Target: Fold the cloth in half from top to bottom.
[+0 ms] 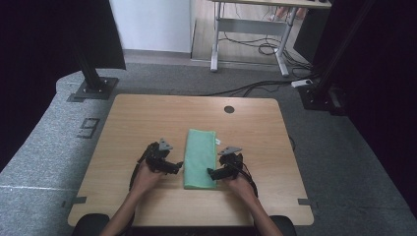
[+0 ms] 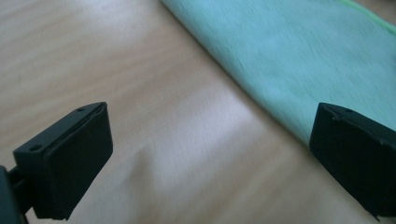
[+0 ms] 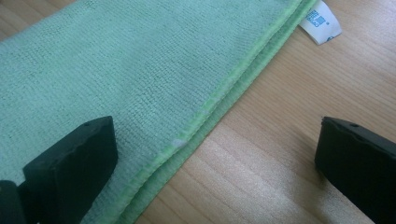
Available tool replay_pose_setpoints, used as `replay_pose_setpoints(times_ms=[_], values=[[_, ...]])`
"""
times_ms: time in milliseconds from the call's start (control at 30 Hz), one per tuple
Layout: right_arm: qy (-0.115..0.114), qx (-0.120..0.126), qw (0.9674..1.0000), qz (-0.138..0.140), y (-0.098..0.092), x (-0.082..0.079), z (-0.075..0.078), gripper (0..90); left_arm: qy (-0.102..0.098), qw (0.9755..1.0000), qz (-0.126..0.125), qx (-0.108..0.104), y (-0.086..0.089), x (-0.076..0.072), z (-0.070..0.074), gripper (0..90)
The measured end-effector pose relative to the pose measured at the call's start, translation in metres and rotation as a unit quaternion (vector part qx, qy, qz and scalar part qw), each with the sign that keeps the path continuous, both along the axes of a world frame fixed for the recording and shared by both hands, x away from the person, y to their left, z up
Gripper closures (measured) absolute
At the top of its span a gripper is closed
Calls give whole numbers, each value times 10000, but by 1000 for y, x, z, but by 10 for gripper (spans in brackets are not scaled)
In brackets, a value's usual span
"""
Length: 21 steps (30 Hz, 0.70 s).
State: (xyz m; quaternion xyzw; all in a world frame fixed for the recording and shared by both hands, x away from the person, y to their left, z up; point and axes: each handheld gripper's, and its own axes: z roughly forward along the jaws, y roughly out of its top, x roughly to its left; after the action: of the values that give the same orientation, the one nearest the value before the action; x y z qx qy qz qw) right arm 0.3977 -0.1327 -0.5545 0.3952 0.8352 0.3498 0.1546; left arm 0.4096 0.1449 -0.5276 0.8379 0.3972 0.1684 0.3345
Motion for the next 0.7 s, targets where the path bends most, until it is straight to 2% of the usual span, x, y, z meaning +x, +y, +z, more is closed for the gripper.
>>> replay_pose_setpoints(times_ms=[167,233,267,300,467,700], values=[[-59,33,10000,-13,-1,-1,-1,0,-13,9999,112,-104,-10,17,-6,0],[-65,47,10000,-18,-1,-1,-1,0,77,9999,97,-69,-13,20,-11,0],[-69,51,10000,-22,-1,-2,-1,0,85,9999,97,31,-15,21,-15,0],[-71,48,10000,-35,0,-2,-1,0,106,9998,93,109,-16,21,-18,0],[-82,53,10000,10,-1,-5,-1,0,169,9998,77,81,-15,18,-20,0],[-41,10,9999,140,1,-16,0,0,176,9996,-56,196,-14,4,-18,6]])
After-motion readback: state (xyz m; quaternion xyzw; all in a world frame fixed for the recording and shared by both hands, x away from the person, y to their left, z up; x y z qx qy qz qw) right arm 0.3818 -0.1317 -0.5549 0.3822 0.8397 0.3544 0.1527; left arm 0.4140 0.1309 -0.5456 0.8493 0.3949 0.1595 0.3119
